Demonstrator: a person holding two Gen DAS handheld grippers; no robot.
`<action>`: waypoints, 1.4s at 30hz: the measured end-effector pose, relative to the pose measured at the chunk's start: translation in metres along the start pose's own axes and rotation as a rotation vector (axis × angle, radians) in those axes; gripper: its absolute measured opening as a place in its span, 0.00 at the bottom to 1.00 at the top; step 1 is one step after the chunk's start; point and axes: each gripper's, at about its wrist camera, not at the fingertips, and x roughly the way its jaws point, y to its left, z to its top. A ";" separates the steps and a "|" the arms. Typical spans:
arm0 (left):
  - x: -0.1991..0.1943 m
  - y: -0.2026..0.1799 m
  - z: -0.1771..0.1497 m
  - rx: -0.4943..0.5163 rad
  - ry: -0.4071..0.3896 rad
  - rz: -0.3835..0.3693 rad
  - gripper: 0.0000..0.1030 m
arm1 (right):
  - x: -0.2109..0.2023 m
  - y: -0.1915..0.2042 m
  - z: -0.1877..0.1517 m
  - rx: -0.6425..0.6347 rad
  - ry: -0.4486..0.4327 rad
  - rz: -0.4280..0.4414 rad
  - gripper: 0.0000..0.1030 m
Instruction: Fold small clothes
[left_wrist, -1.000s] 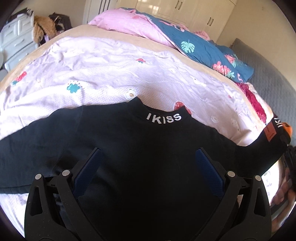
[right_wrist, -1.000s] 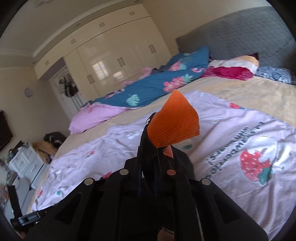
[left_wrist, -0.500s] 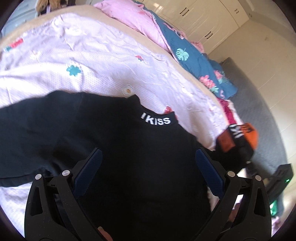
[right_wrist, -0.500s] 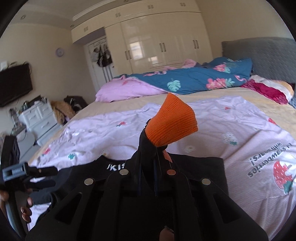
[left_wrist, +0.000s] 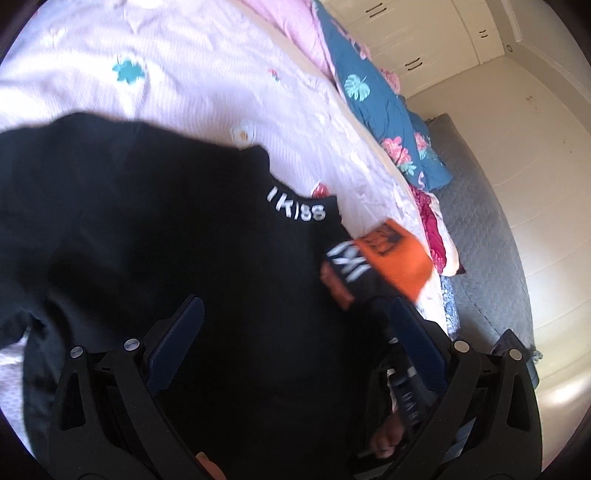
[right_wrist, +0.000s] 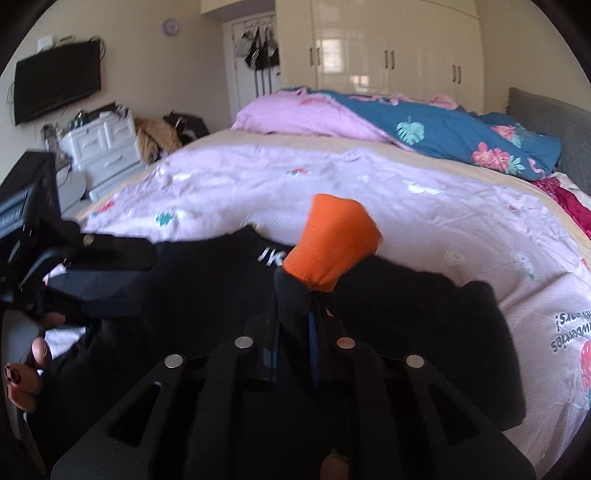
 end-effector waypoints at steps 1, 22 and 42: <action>0.004 0.001 -0.001 -0.007 0.012 -0.006 0.92 | 0.003 0.003 -0.002 -0.015 0.025 0.020 0.38; 0.043 0.004 -0.020 -0.018 0.124 -0.017 0.90 | -0.034 -0.087 -0.001 0.293 0.006 0.080 0.57; -0.022 -0.078 -0.017 0.326 -0.168 0.081 0.07 | -0.057 -0.154 -0.009 0.476 -0.076 -0.100 0.57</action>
